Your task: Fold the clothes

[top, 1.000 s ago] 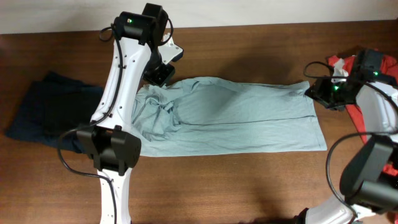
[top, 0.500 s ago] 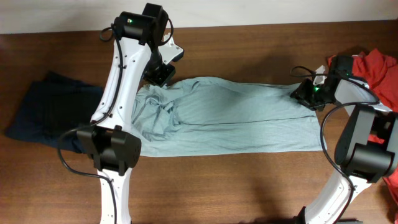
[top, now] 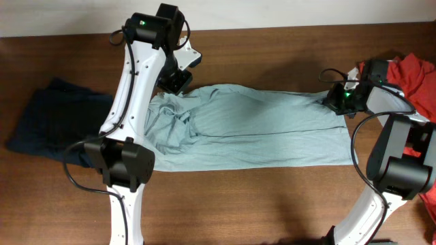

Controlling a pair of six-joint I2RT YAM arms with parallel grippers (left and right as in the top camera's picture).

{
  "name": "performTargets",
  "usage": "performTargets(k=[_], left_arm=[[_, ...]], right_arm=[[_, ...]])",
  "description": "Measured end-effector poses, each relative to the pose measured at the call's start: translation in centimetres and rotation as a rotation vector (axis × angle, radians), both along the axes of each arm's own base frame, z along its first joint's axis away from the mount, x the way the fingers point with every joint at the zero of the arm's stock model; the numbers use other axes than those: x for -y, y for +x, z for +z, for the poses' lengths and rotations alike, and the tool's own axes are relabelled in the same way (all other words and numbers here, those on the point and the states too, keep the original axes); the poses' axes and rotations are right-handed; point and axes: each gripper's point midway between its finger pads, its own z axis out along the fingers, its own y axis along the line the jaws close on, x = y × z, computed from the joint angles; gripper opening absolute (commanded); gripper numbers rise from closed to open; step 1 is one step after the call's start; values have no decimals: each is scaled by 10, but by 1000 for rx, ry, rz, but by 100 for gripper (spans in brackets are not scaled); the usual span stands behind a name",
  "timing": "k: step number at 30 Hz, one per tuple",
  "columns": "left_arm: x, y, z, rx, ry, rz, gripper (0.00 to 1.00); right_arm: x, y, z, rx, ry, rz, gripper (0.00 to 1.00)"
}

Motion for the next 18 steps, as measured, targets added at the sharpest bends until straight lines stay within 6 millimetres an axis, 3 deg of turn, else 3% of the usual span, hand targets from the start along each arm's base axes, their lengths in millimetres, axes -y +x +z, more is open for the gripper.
performTargets(k=[8, 18], left_arm=[[0, 0, 0, 0, 1, 0, 1], [-13, 3, 0, 16, 57, 10, 0]], right_arm=[[-4, -16, 2, -61, 17, 0, 4], [17, -52, 69, -87, -157, -40, 4]])
